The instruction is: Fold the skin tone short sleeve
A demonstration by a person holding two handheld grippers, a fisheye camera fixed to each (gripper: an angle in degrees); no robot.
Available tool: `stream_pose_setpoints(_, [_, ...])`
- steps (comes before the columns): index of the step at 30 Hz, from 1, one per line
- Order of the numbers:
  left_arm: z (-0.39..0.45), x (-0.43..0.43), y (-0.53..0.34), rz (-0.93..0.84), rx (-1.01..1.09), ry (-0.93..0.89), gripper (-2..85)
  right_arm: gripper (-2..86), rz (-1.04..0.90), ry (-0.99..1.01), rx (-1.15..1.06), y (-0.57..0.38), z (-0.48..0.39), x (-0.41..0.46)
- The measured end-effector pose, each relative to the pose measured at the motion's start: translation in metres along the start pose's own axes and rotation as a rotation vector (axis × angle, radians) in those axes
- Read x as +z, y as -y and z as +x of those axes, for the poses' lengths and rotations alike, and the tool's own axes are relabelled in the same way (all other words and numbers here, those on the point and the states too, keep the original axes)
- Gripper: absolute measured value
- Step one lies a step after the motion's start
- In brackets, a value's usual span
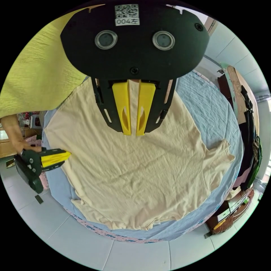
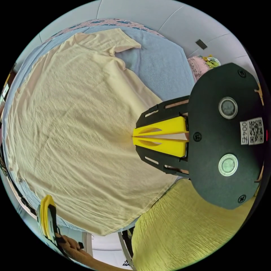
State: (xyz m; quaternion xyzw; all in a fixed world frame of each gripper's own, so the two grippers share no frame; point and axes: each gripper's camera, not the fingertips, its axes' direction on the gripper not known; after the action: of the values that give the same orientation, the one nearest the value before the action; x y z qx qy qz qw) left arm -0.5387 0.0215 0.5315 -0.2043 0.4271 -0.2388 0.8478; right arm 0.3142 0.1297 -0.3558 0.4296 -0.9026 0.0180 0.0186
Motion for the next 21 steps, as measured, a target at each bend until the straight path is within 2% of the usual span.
stream_pose_setpoints(6, [0.008,0.023,-0.007,-0.142,0.177,0.046,2.4,-0.7,-0.030,0.025,0.085,0.007,-0.030,0.003])
stream_pose_setpoints(14, [-0.015,0.008,-0.004,-0.113,0.288,-0.031,2.0,-0.7,-0.054,-0.015,0.289,0.006,-0.085,0.014])
stream_pose_setpoints(18, [-0.030,0.000,-0.004,-0.107,0.380,-0.073,1.7,-0.3,0.004,0.079,0.494,-0.018,-0.110,0.018])
stream_pose_setpoints(21, [-0.040,-0.006,-0.008,-0.075,0.401,-0.093,1.6,0.9,0.206,0.169,0.621,-0.046,-0.146,-0.001])
